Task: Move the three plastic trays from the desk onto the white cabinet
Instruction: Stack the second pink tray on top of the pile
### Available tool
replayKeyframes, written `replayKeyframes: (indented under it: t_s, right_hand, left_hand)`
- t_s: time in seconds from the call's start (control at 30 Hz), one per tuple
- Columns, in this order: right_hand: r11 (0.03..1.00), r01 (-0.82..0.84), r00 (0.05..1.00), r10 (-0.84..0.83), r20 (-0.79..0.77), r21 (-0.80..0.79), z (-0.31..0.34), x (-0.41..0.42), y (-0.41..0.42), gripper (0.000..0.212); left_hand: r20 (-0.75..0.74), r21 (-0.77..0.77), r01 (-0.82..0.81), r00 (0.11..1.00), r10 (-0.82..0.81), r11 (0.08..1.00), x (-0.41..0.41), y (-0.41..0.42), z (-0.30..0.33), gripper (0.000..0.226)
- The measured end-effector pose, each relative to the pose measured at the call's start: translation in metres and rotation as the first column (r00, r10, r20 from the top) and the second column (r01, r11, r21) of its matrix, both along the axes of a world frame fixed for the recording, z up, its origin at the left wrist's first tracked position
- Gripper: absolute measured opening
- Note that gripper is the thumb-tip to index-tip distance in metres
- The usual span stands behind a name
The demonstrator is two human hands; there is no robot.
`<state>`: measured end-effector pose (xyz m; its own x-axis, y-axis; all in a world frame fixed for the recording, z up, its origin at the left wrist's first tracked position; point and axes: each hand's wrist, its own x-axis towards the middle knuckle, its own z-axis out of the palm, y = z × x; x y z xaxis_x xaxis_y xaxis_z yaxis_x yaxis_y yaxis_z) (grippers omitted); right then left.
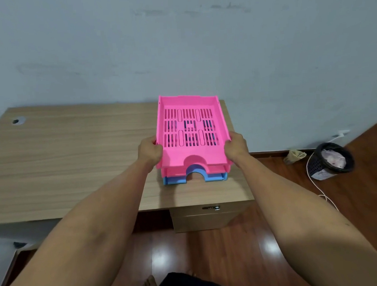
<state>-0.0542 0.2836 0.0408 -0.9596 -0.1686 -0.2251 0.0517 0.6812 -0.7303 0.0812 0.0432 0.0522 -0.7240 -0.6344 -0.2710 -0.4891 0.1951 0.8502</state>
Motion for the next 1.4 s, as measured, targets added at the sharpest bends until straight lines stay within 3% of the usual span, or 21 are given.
replayKeyframes:
  t_s: [0.27, 0.43, 0.57, 0.93, 1.07, 1.23, 1.4]
  right_hand:
    - [0.998, -0.04, 0.998, 0.043, 0.053, -0.053, -0.01, -0.01, 0.003, 0.038]
    - [0.982, -0.043, 0.992, 0.064, 0.111, -0.181, -0.008, -0.01, 0.008, 0.037]
    - [0.971, 0.003, 0.978, 0.048, 0.205, -0.238, -0.011, -0.014, 0.01, 0.035]
    - [0.952, 0.045, 0.952, 0.051, 0.302, -0.304, -0.015, -0.013, 0.009, 0.036]
    - [0.934, 0.019, 0.939, 0.106, 0.327, -0.356, -0.022, -0.015, 0.012, 0.054]
    - [0.882, 0.1, 0.866, 0.15, 0.477, -0.46, -0.045, -0.022, 0.022, 0.048]
    - [0.856, 0.172, 0.798, 0.169, 0.578, -0.488, -0.065, -0.026, 0.027, 0.067]
  left_hand:
    - [0.024, 0.081, 0.042, 0.999, -0.044, 0.996, 0.0, 0.003, -0.009, 0.037]
    - [-0.005, 0.171, 0.08, 0.997, -0.08, 0.982, 0.002, 0.0, -0.01, 0.038]
    - [0.019, 0.297, 0.059, 0.998, -0.067, 0.953, 0.002, 0.005, -0.008, 0.04]
    - [0.056, 0.344, -0.038, 0.998, 0.02, 0.938, -0.006, 0.0, -0.014, 0.033]
    - [0.056, 0.393, -0.02, 0.998, -0.002, 0.919, -0.01, -0.001, -0.022, 0.05]
    - [0.09, 0.541, -0.05, 0.996, 0.002, 0.84, -0.014, -0.002, -0.044, 0.052]
    - [0.058, 0.662, -0.026, 0.998, -0.016, 0.749, -0.014, -0.011, -0.068, 0.073]
